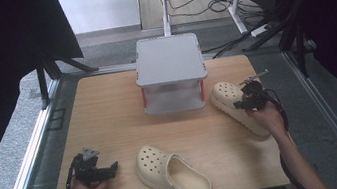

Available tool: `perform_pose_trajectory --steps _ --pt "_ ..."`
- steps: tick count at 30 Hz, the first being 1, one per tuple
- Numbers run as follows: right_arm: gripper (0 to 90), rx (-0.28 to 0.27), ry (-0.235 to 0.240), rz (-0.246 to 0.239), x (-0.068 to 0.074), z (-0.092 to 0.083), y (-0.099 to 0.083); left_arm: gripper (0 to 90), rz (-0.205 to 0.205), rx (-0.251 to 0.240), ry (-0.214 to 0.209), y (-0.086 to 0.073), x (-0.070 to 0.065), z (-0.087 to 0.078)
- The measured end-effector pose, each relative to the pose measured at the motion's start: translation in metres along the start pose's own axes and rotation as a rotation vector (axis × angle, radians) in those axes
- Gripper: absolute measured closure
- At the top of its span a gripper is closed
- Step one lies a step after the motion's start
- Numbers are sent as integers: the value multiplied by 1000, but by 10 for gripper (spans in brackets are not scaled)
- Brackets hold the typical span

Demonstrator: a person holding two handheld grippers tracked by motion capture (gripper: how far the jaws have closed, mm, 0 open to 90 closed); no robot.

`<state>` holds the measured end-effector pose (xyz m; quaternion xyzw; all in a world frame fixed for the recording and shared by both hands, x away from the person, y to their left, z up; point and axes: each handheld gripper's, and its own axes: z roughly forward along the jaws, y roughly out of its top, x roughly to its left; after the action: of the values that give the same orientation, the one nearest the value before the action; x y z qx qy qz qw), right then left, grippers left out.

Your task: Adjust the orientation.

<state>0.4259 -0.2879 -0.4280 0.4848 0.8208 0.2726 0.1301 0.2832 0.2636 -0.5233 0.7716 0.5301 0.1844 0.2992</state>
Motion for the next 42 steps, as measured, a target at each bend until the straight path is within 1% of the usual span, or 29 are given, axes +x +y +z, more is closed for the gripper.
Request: perform_pose_trajectory --steps 1,5,8,13,18,19,21,23,28,31,37,41,42 --pt "771 0 1 -1 1 -2 0 0 0 1 2 0 0 0" --pt "772 -12 -14 -30 9 -19 -2 0 0 1 2 0 0 0" --pt "772 -27 0 -39 15 -34 -5 0 0 1 2 0 0 0" --pt "771 -40 14 -70 27 -51 -8 0 3 0 0 0 0 0" --pt "771 -50 35 -109 46 -63 -9 0 6 0 1 0 0 0" --pt "771 -52 41 -120 52 -64 -9 0 5 0 1 0 0 0" --pt "770 -53 53 -130 57 -65 -9 0 4 0 1 0 0 0" --pt "770 -55 68 -149 66 -65 -8 0 3 -1 1 0 0 0" --pt "770 -62 102 -199 94 -62 -5 0 2 -1 0 0 0 0" --pt "770 -61 120 -227 108 -58 -2 0 2 -1 1 0 0 0" --pt "766 -43 173 -276 139 -44 2 0 2 -2 0 0 0 0" --pt "765 -39 197 -292 155 -34 4 0 2 -1 2 0 0 0" --pt "766 -32 208 -301 161 -30 4 0 1 -2 0 0 0 0"
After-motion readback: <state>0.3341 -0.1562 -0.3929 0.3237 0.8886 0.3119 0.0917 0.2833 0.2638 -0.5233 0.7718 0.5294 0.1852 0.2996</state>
